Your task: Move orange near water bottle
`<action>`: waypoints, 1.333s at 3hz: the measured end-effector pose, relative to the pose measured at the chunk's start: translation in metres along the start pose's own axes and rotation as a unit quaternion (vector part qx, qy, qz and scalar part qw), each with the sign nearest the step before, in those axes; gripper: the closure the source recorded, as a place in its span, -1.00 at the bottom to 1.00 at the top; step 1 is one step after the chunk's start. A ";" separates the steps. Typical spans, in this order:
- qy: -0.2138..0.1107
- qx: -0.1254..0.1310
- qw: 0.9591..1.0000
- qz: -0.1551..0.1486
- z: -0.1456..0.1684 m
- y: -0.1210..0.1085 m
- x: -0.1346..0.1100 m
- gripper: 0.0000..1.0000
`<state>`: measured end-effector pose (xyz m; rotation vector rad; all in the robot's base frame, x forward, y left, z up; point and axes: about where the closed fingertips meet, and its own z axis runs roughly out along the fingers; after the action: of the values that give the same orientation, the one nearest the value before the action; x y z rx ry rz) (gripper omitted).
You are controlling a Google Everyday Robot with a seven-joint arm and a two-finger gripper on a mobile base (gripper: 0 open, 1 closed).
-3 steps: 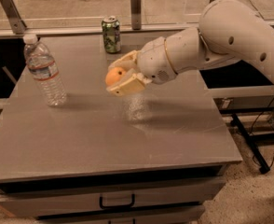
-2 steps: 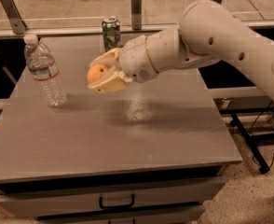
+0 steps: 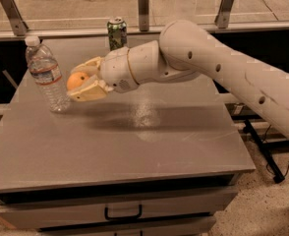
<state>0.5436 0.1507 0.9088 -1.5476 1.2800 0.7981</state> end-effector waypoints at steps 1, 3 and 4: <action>-0.011 -0.007 1.000 0.018 0.019 0.001 0.006 -0.27; -0.014 -0.014 0.999 0.044 0.035 0.008 0.021 -1.00; -0.016 -0.012 0.999 0.048 0.036 0.007 0.024 -1.00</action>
Offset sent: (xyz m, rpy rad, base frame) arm 0.0017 0.0278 -0.0407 0.0266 0.1146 0.0017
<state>0.5451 0.1753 0.8728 -1.4960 1.3343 0.8976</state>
